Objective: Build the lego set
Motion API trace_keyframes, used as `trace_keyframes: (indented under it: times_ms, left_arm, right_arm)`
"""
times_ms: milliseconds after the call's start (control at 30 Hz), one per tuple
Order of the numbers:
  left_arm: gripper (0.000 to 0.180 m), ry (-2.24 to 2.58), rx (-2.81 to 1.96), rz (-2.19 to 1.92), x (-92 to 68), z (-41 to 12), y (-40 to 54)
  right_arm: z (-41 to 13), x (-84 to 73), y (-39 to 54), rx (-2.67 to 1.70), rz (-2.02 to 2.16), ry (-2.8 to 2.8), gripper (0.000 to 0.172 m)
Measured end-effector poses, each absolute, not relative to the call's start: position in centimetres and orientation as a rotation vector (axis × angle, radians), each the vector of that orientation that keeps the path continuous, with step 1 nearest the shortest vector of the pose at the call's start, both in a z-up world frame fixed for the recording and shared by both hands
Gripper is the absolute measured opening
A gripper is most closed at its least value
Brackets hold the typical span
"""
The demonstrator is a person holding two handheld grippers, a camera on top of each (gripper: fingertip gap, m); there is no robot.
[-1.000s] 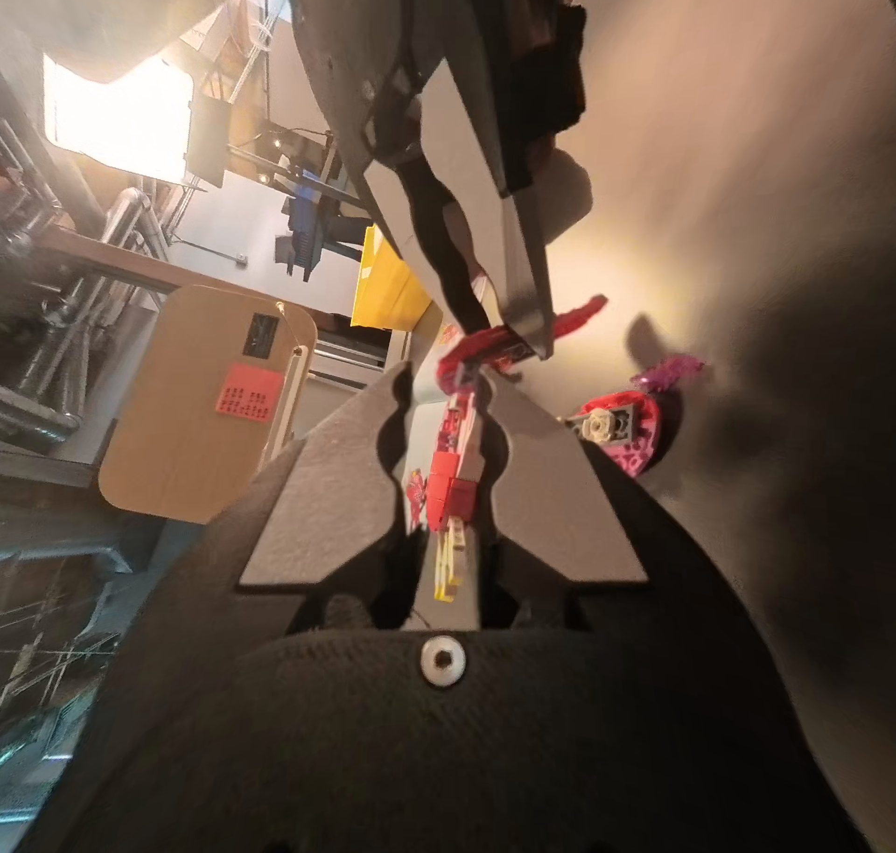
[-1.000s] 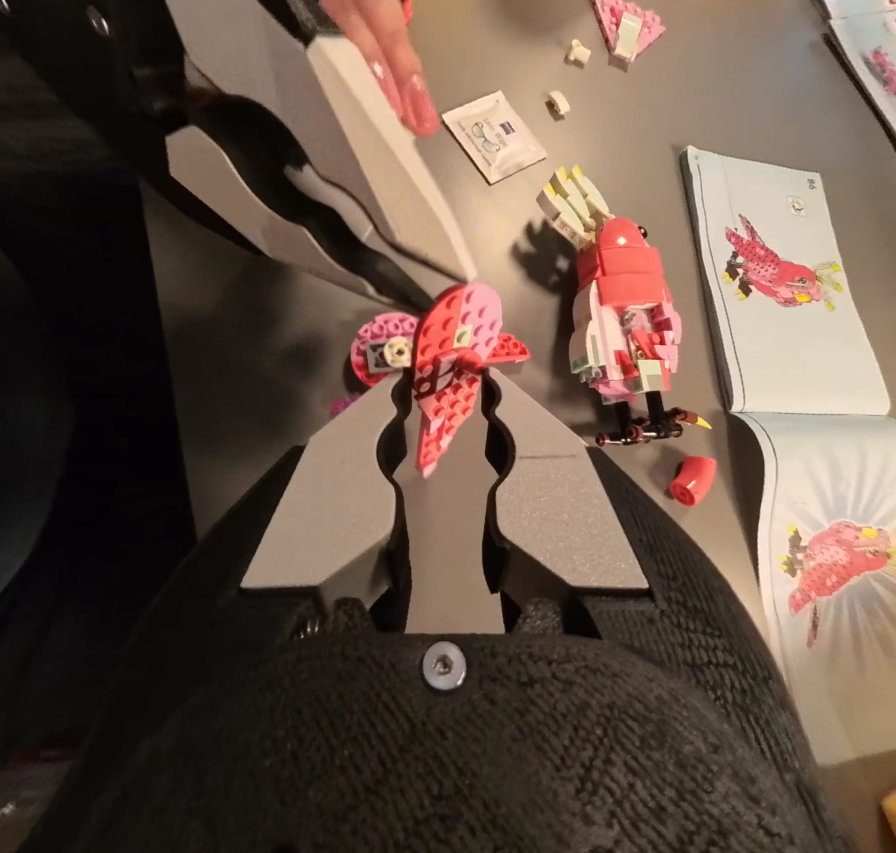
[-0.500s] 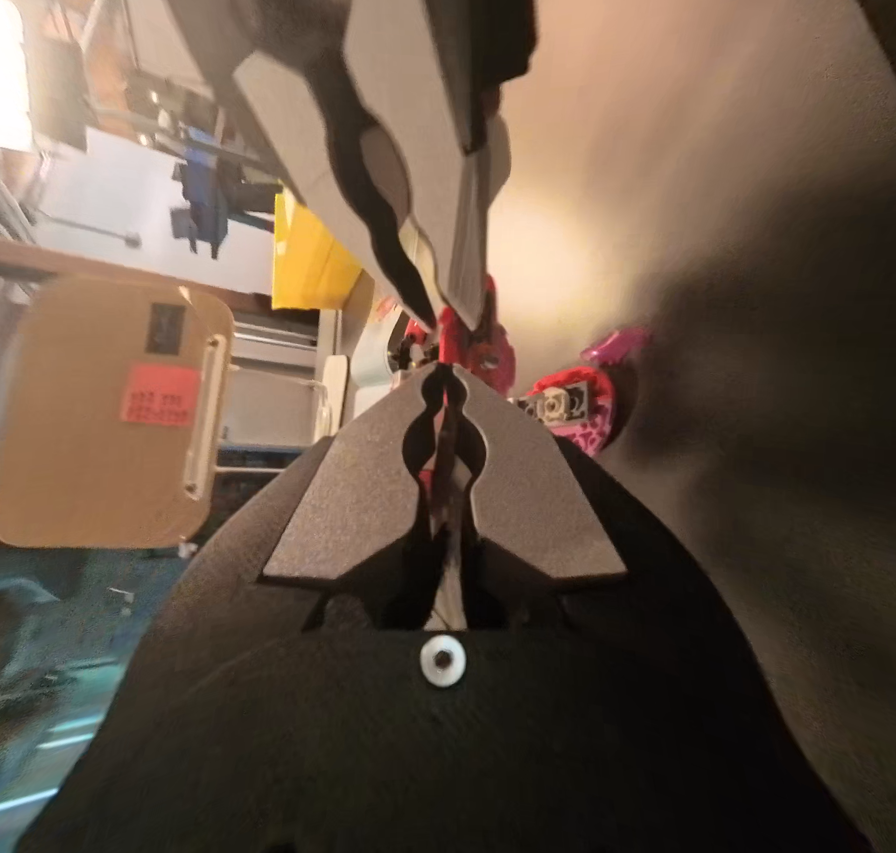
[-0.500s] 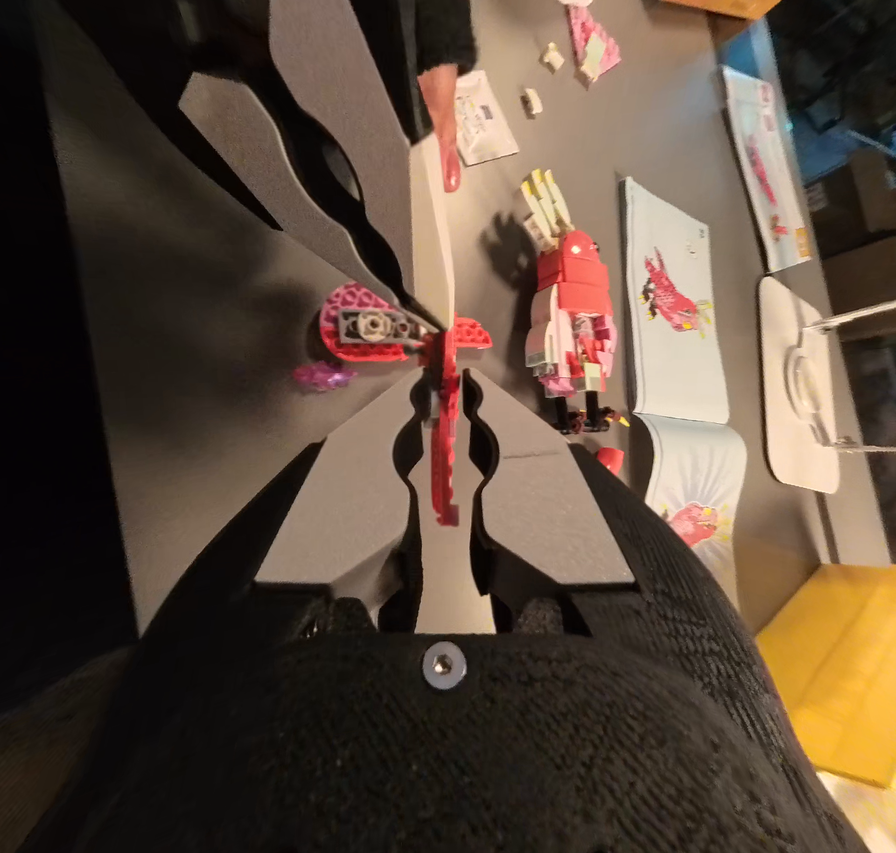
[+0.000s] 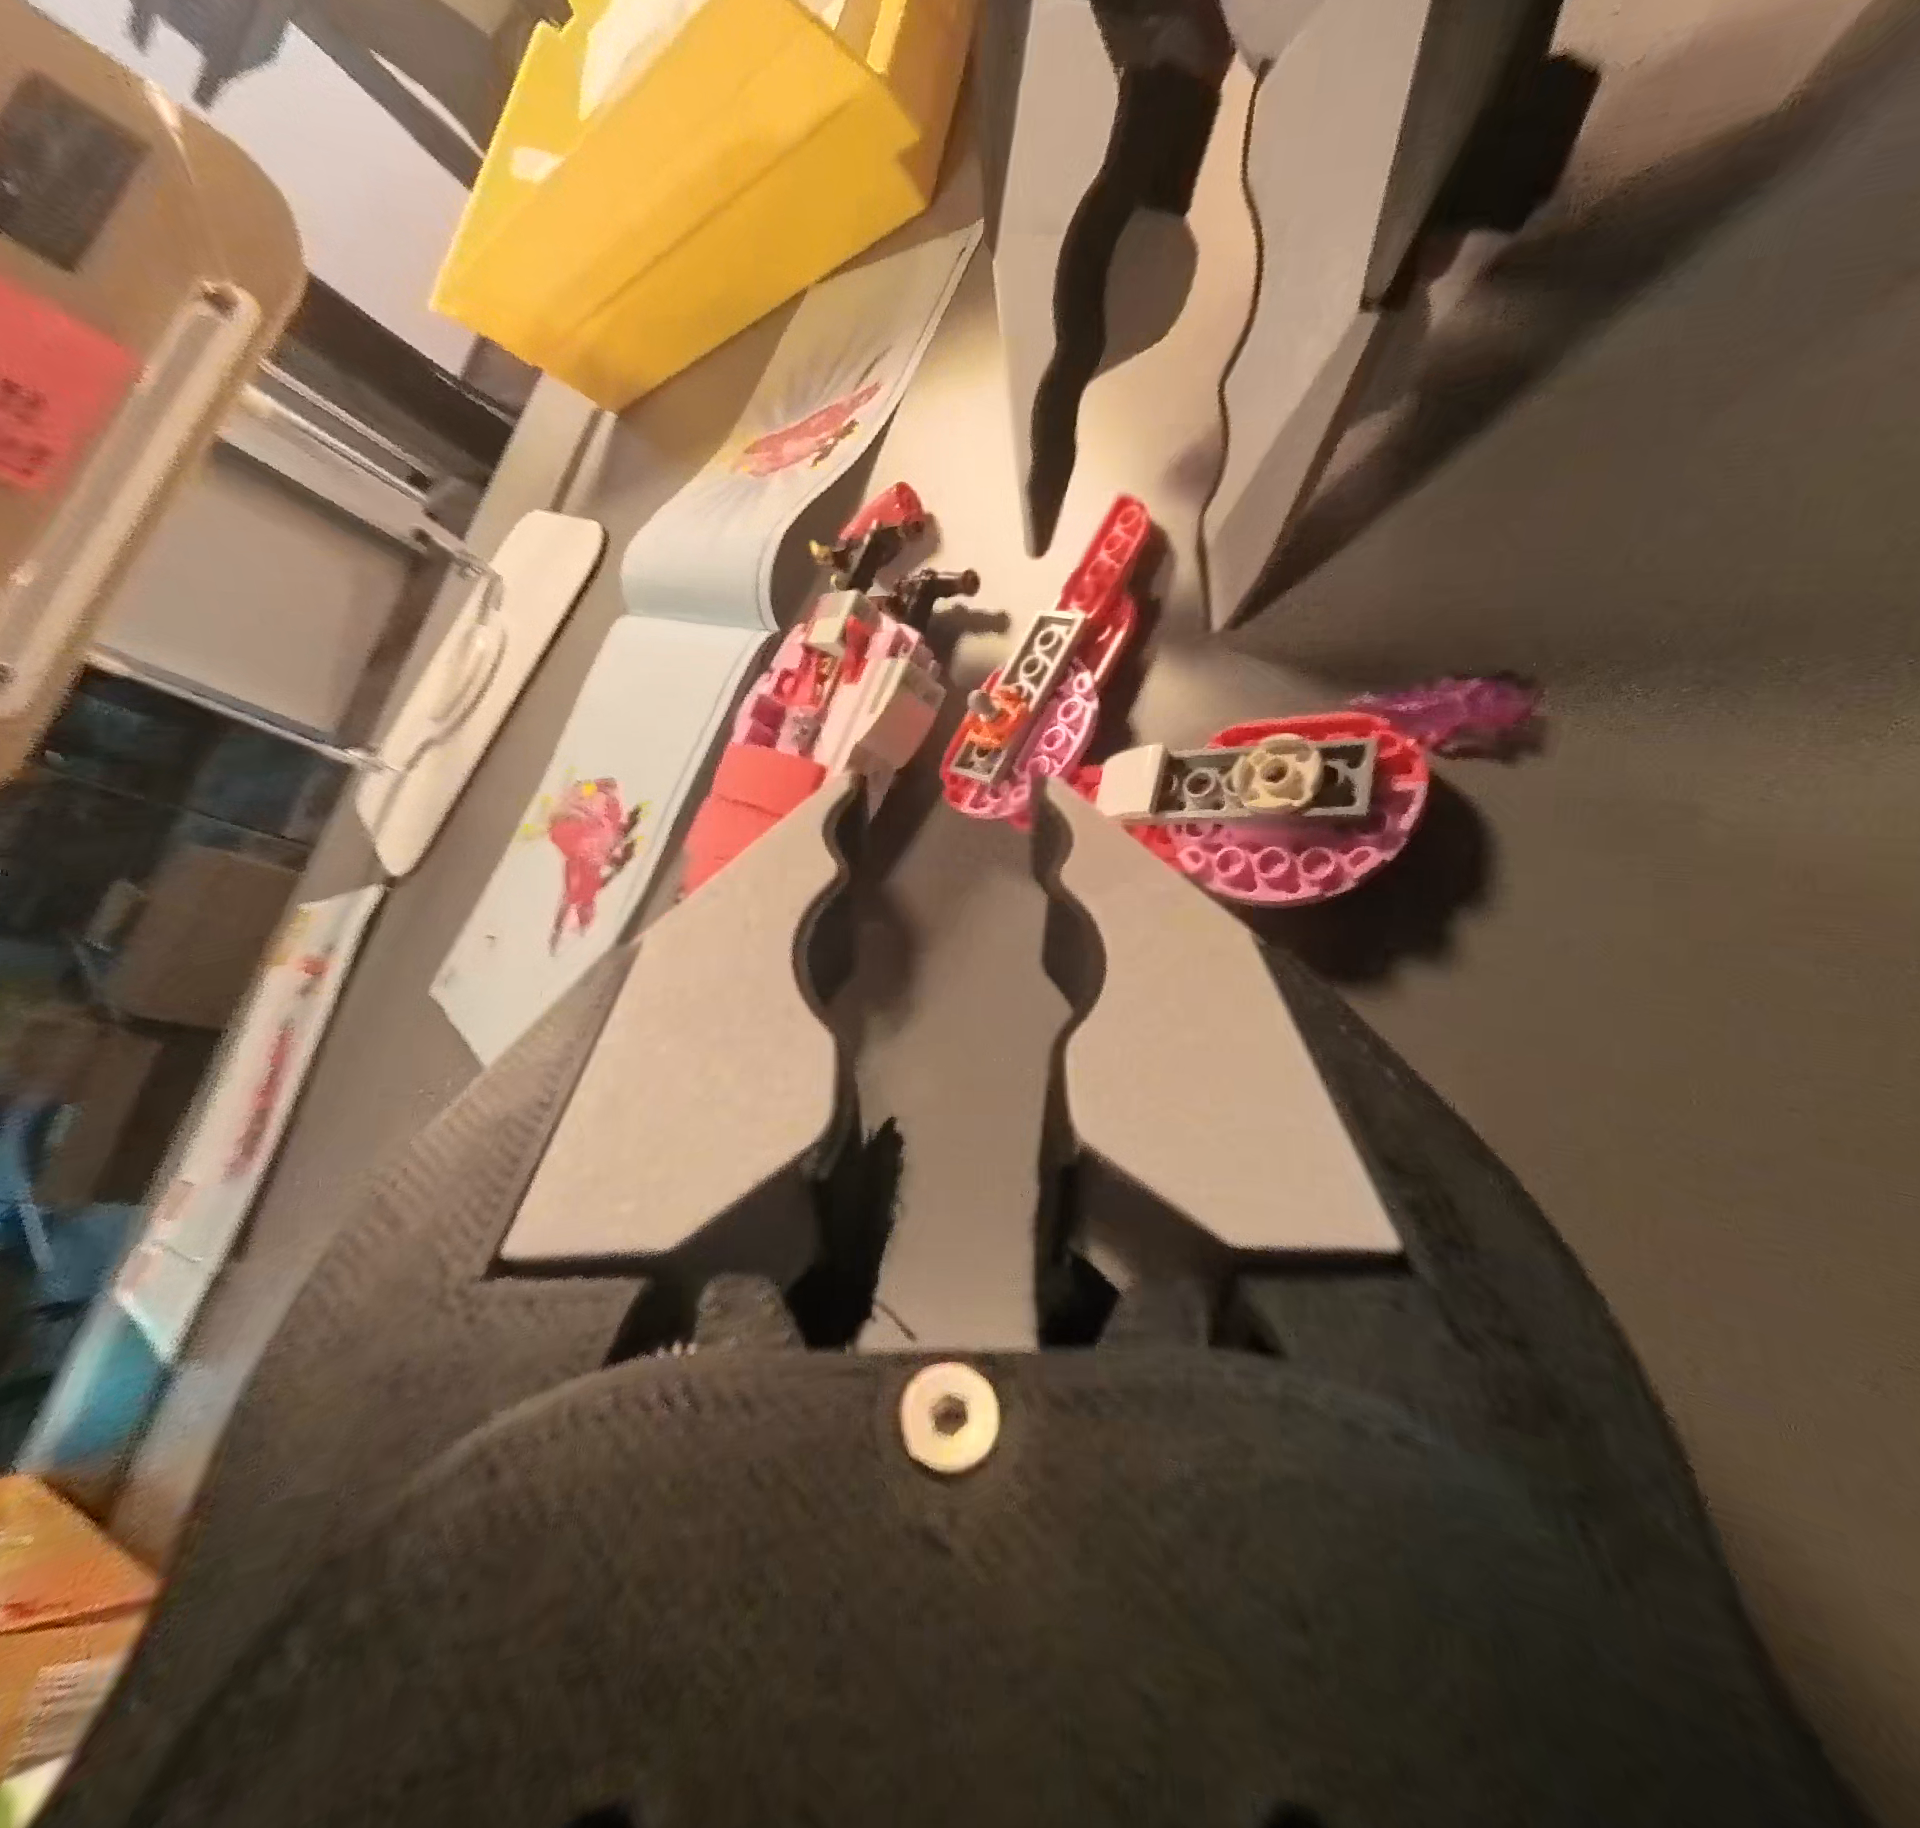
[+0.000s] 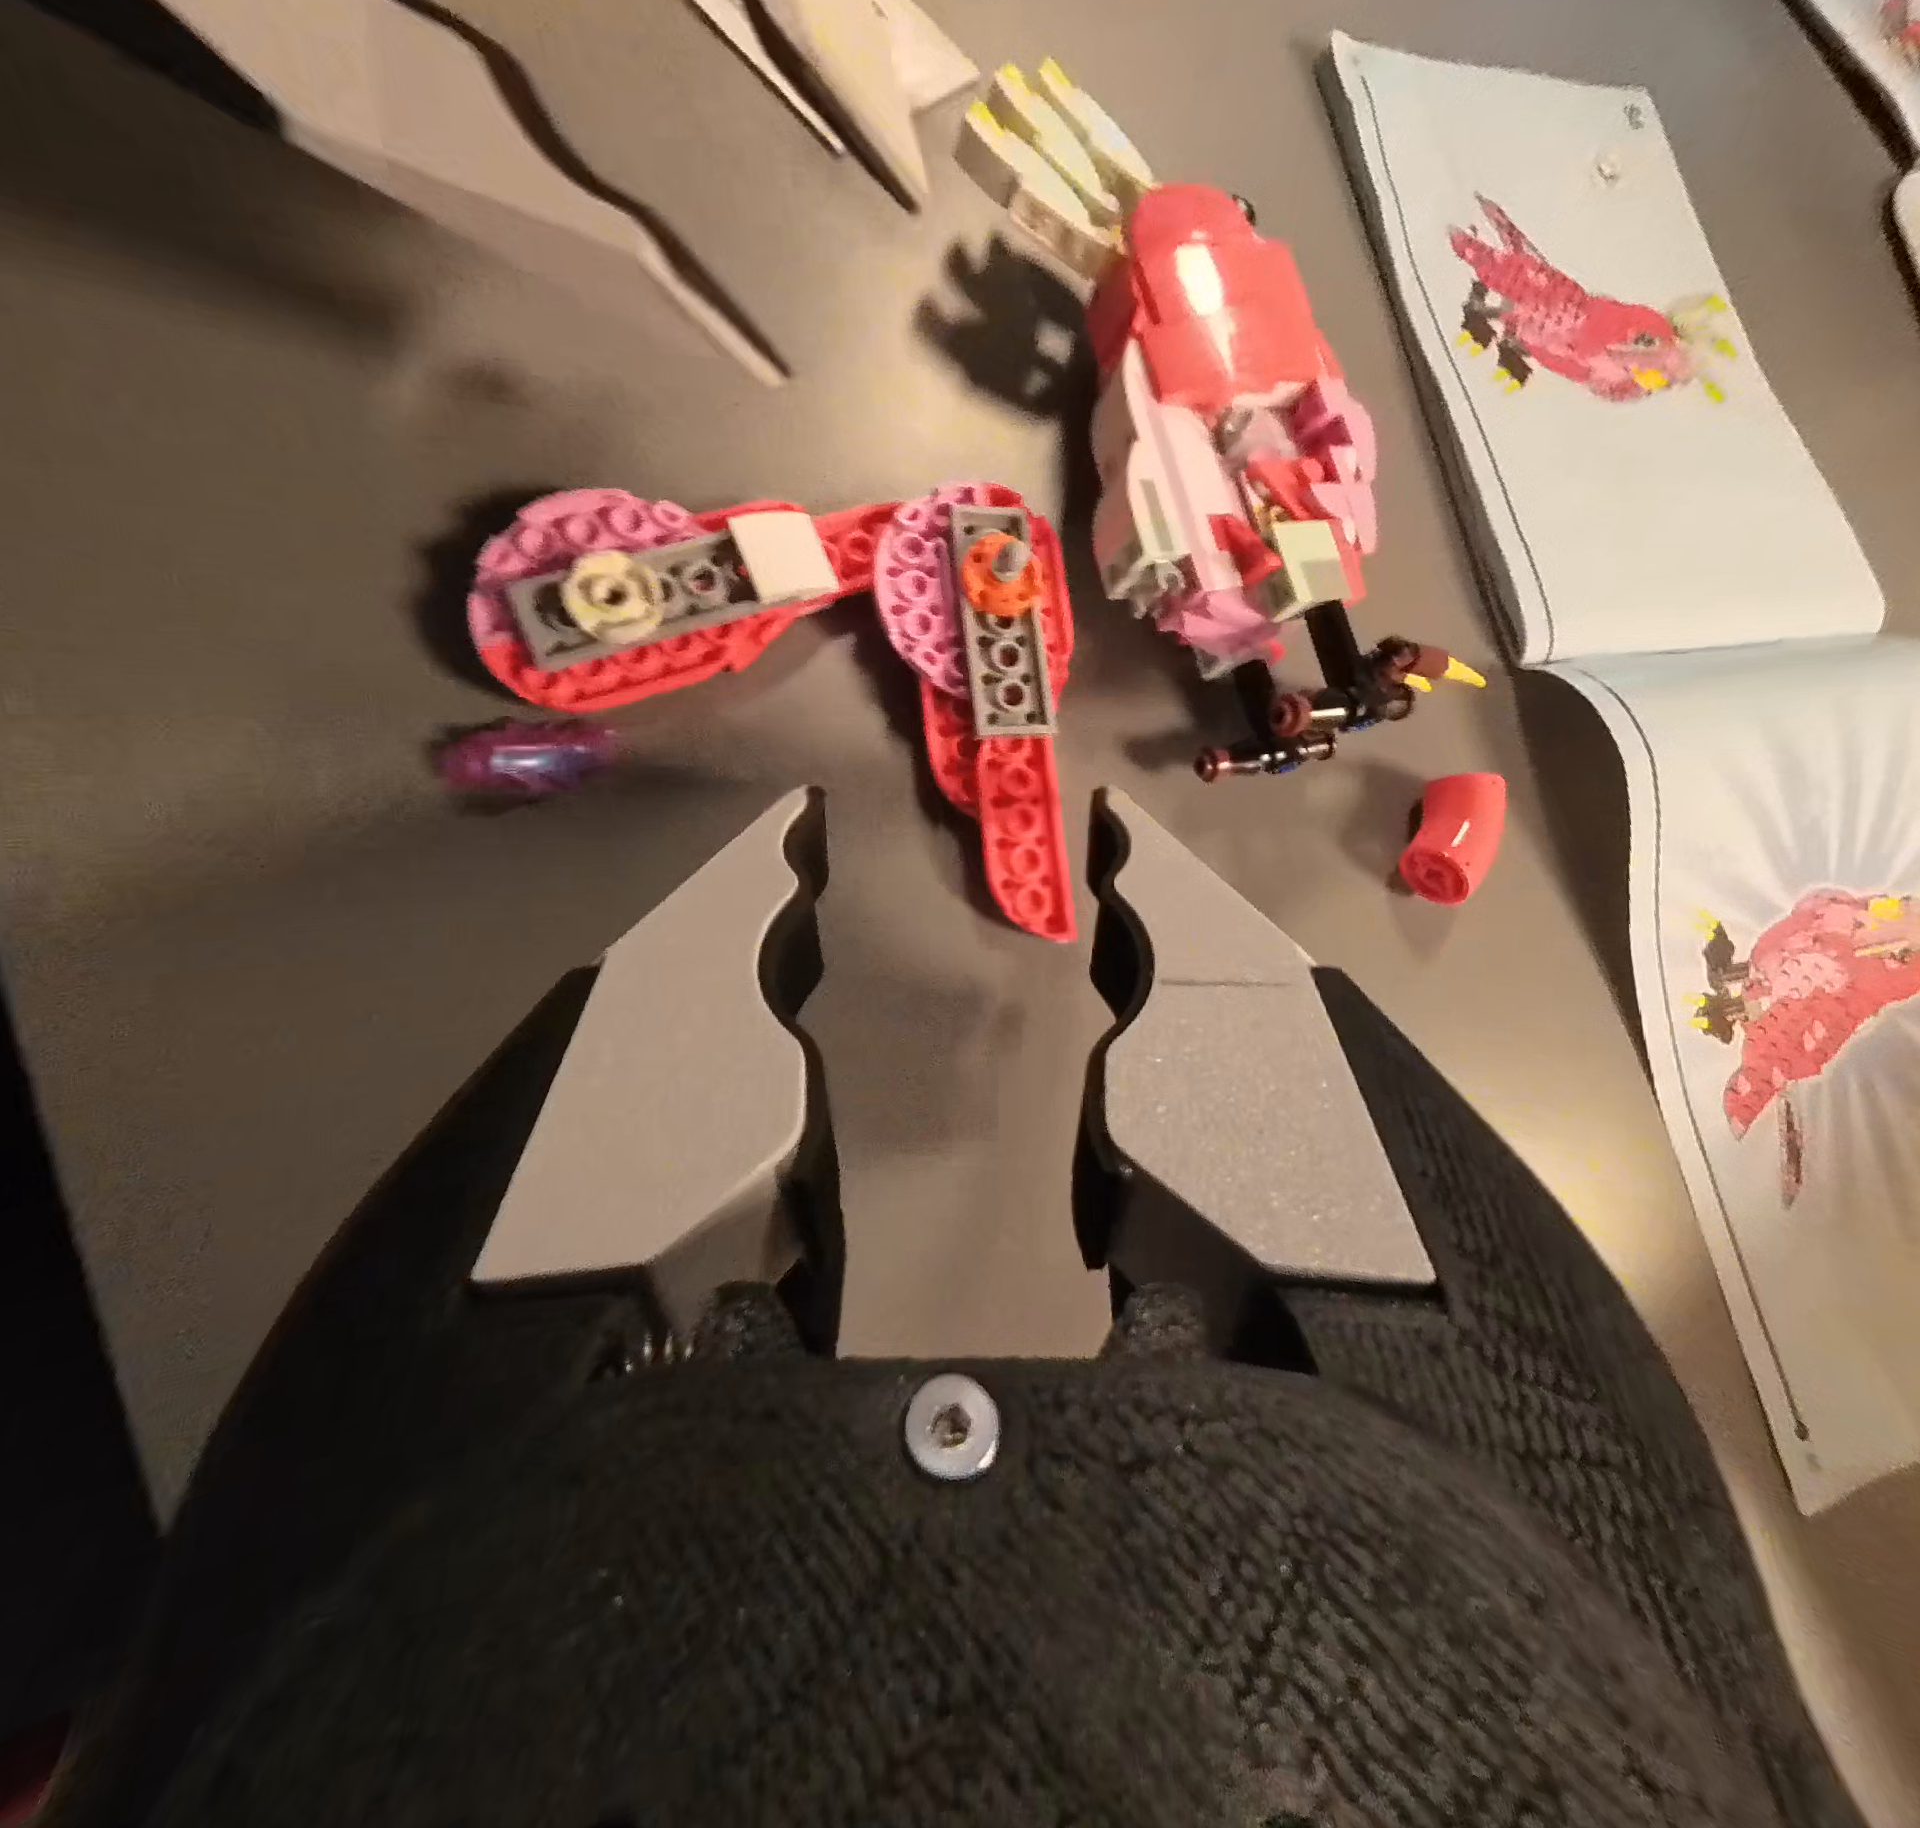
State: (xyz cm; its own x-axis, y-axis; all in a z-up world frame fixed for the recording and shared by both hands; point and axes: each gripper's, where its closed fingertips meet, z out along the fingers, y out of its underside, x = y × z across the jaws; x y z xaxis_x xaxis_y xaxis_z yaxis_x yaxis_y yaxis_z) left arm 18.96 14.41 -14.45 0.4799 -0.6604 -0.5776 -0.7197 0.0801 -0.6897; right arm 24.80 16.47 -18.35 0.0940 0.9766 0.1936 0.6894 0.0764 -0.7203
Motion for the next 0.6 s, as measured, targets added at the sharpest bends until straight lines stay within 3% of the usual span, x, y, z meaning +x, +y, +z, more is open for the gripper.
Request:
trace_keyframes:
  times_ms: [133,200,467,600]
  left_arm:
    - [0.069,1.148,-1.781,-0.304,20.5,-15.0,13.0]
    - [0.085,1.087,-1.872,-0.490,21.0,-15.1,12.6]
    - [0.070,0.863,-1.968,-0.669,20.4,-15.2,14.3]
    - [0.046,0.836,-1.924,-0.778,21.0,-14.6,14.1]
  right_arm:
    - [-18.9,24.6,16.6,-1.908,0.731,-1.592,0.044]
    - [-18.9,24.8,16.5,-1.925,0.739,-1.617,0.018]
    - [-16.0,24.1,15.8,-1.295,0.238,-1.760,0.014]
    - [-14.3,23.9,14.5,-1.097,0.150,-1.761,0.013]
